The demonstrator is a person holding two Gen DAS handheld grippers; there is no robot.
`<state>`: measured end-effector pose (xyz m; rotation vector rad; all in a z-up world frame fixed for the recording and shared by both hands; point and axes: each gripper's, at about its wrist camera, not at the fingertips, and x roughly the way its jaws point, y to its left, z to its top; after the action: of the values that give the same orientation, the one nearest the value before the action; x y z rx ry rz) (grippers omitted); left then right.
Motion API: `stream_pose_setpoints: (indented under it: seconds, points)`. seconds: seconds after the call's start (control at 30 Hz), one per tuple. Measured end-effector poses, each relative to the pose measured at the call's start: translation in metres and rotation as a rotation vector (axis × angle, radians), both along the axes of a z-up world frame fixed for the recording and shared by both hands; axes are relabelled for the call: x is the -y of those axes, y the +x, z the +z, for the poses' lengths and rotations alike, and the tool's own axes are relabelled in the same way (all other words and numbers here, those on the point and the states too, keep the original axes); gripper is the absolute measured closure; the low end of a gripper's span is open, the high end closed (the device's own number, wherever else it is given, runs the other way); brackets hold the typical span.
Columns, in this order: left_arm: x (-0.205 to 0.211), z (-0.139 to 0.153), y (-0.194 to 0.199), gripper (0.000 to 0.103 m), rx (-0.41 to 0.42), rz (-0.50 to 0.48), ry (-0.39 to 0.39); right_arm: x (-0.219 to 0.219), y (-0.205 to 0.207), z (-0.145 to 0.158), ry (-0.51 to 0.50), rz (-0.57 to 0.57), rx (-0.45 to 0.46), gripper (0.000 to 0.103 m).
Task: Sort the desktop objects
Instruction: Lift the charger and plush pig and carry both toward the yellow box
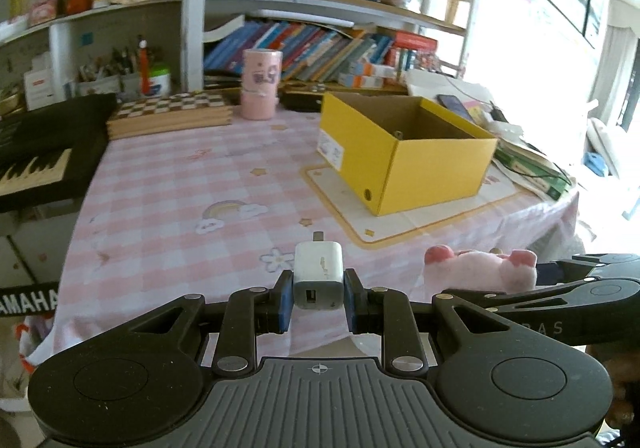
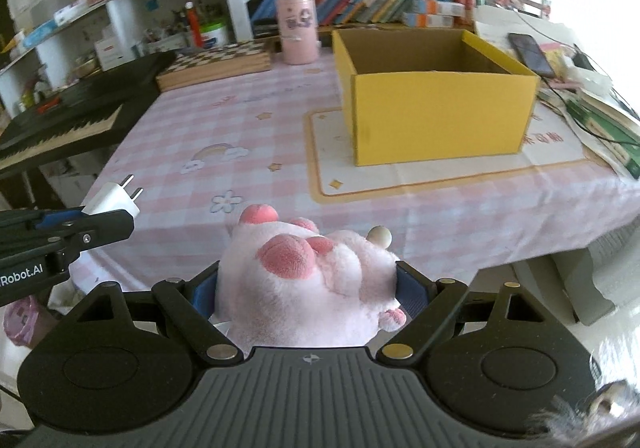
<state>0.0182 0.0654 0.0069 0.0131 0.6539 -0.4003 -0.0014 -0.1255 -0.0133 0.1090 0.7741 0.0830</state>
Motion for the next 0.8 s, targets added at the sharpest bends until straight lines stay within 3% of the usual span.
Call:
stream_pose_setpoints:
  seconds: [0.43,0.8]
  points:
    - [0.037,-0.002,0.012,0.079,-0.02,-0.112,0.01,0.032,-0.009,-0.004,0.012,-0.103,-0.025,0.018]
    - [0.054,-0.002,0.02,0.079,-0.021,-0.138,-0.001,0.049,-0.006,-0.003,-0.002,-0.126,-0.031,0.018]
